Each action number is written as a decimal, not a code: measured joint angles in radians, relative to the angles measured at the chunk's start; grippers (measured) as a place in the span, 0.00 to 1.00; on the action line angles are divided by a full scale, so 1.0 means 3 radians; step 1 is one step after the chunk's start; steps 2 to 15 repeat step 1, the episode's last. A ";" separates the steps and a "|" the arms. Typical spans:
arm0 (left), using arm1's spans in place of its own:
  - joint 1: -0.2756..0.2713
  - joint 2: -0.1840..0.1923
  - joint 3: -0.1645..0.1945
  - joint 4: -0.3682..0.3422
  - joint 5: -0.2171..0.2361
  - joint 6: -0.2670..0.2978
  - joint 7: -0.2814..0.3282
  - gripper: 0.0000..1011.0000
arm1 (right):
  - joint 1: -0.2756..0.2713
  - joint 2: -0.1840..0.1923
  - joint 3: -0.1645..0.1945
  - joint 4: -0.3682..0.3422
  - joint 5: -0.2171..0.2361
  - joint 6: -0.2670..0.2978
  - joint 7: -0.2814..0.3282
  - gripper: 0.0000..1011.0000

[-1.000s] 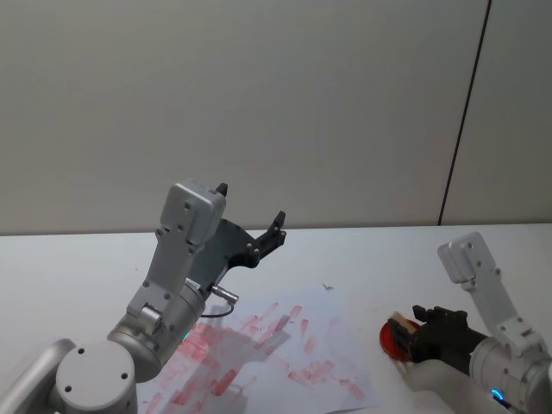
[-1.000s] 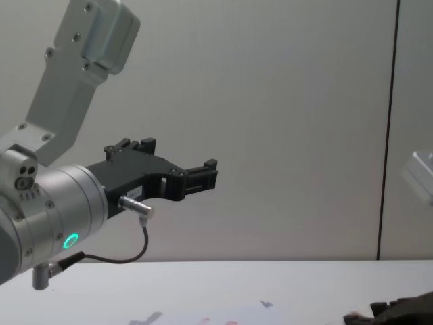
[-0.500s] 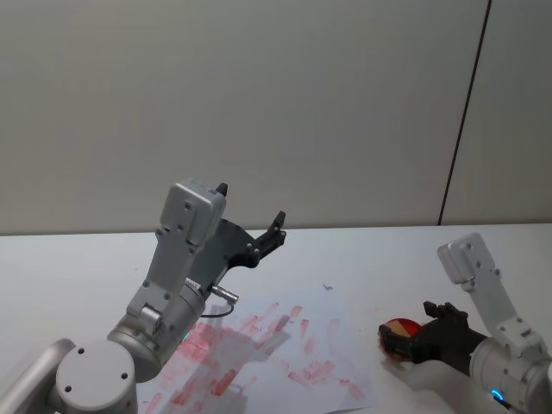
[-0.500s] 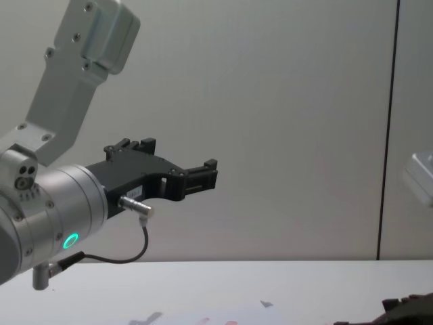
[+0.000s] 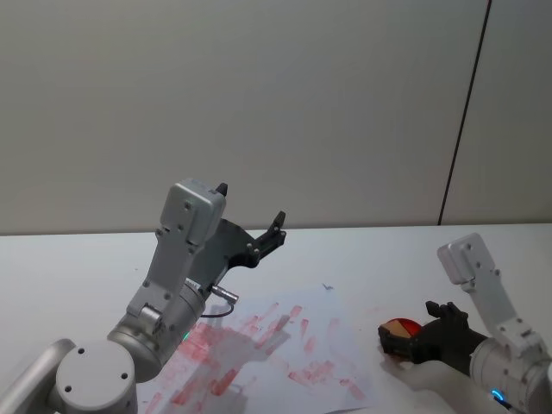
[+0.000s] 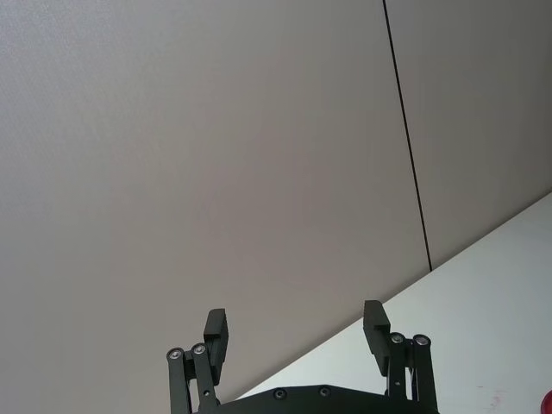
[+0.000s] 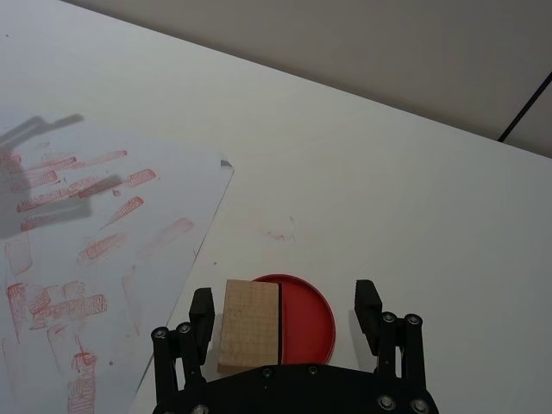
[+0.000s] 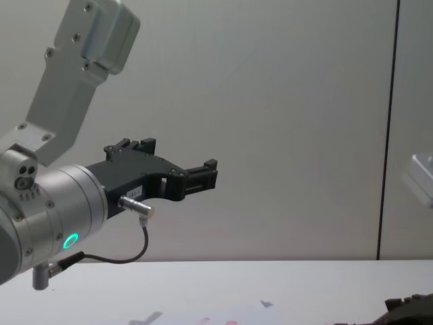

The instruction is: Use the one hand to pick up the stamp and affix it onto the A4 paper.

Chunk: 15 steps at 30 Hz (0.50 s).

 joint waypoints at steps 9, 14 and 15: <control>0.0000 0.0000 0.0000 0.0000 0.0000 0.0000 0.0000 0.99 | 0.0000 0.0000 0.0000 0.0000 0.0000 0.0000 0.0000 0.99; 0.0000 0.0000 0.0000 0.0000 0.0000 0.0000 0.0000 0.99 | 0.0000 0.0000 0.0000 0.0000 0.0000 0.0000 0.0000 0.99; 0.0000 0.0000 0.0000 0.0000 0.0000 0.0000 0.0000 0.99 | 0.0000 0.0000 0.0000 0.0000 0.0000 0.0000 0.0000 0.99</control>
